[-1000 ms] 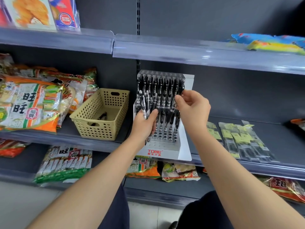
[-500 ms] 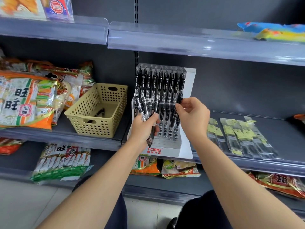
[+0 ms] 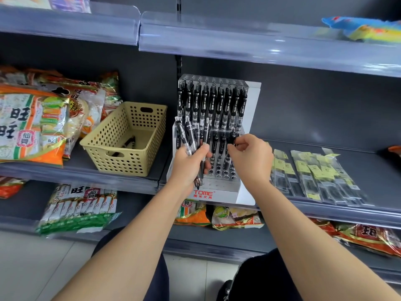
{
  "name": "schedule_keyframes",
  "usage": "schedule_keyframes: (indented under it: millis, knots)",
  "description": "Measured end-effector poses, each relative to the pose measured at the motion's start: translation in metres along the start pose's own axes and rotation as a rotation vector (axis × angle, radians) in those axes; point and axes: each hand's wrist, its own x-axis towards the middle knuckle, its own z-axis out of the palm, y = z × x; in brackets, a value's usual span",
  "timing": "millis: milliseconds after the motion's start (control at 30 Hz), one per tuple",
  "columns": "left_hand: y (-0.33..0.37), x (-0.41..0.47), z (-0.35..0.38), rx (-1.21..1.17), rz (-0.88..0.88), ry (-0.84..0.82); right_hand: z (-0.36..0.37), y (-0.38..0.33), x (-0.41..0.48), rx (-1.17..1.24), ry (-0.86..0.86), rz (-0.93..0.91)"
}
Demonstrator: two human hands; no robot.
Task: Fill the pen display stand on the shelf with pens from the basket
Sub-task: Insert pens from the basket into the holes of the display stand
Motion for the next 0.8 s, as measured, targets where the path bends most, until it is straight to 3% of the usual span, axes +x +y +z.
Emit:
schedule_keyframes:
  millis: [267, 633, 733, 800]
  knots:
    - [0.0006, 0.0021, -0.0019, 0.017, 0.006, -0.003, 0.008, 0.0024, -0.002, -0.23, -0.052, -0.009]
    - [-0.0007, 0.0032, -0.0007, -0.056, -0.017, -0.053, 0.0108, 0.009, 0.0002, -0.352, -0.096, -0.047]
    - [-0.0002, 0.0026, -0.002, -0.086, -0.043, -0.087, 0.0089, 0.0061, -0.0003, -0.27, -0.086, -0.064]
    - [0.0, 0.0026, -0.0032, -0.119, -0.074, -0.104, 0.0074, -0.0007, -0.0005, -0.054, -0.116, -0.074]
